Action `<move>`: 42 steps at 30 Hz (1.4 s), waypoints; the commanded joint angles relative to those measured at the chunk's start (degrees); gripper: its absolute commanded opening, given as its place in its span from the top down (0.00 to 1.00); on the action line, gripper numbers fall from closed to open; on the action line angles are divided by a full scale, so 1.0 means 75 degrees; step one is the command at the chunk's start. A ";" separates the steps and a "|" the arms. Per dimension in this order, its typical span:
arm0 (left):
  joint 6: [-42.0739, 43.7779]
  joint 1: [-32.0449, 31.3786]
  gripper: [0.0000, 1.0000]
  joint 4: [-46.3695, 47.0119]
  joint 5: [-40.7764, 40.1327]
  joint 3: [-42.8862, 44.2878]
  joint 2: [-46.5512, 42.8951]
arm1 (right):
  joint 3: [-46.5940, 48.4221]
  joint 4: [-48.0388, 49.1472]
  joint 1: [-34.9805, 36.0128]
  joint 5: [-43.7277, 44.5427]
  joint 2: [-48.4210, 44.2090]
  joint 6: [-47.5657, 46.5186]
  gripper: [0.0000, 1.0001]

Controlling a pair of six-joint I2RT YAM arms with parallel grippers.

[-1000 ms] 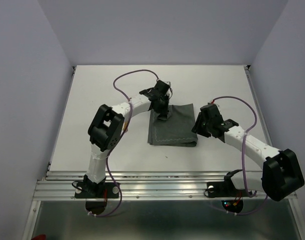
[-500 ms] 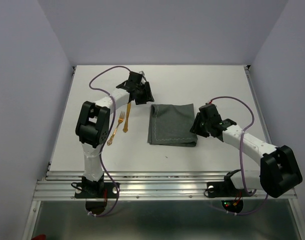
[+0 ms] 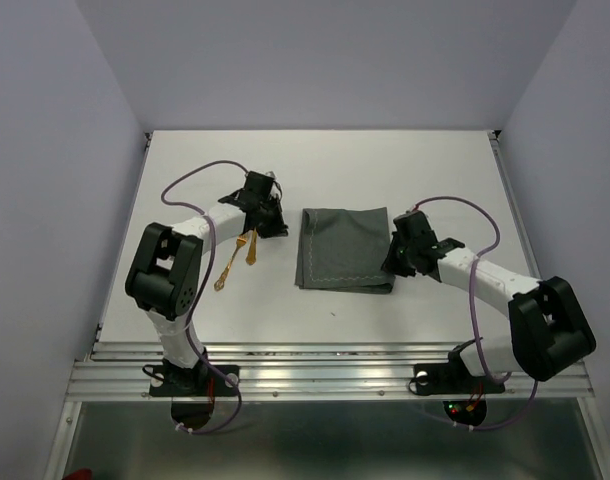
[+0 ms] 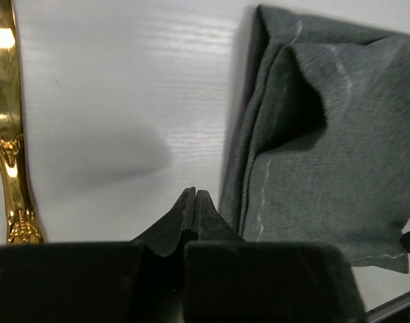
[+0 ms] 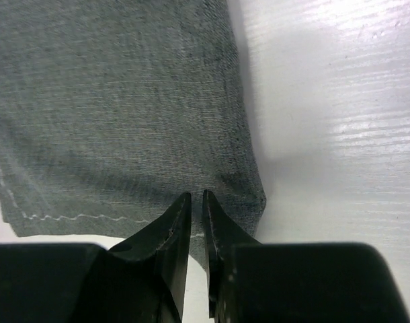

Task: Fold the napkin into a case and place the utensils inside
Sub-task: Fold the rectangle-folded napkin at the center of the board.

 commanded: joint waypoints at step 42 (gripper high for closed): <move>-0.0322 -0.1012 1.00 -0.0031 -0.0135 -0.1212 -0.1452 | -0.0175 -0.0041 0.0022 0.1303 -0.0420 0.0064 0.84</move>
